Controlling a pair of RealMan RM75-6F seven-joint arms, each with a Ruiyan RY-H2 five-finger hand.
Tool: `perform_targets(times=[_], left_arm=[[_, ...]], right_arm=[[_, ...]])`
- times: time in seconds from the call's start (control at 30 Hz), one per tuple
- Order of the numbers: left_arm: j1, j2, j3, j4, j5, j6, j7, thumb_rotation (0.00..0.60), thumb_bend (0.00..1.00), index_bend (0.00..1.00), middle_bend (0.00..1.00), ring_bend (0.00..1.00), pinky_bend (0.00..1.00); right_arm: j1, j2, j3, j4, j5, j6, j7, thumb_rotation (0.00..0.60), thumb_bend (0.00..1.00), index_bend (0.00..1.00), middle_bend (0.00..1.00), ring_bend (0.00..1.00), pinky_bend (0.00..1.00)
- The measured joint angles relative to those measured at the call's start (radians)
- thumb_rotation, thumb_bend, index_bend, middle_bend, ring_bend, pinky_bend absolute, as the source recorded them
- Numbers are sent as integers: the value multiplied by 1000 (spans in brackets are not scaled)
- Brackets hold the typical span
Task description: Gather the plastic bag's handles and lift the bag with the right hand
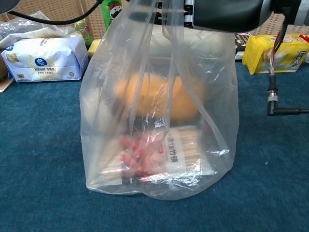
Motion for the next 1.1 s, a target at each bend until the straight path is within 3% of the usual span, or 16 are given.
perform_targets(times=[0.6,1.1], left_arm=[[-25,-24,1,12,-14,4,7,600,196,589,389,208,354],[-38,-38,1,30,-23,10,8,600,193,586,387,207,354]], right_arm=[[-7,-22,33,-15,43,-13,-5,128,162,200,266,187,162],[-8,-34,45,-15,39,-29,7,134,184,200,297,227,250]])
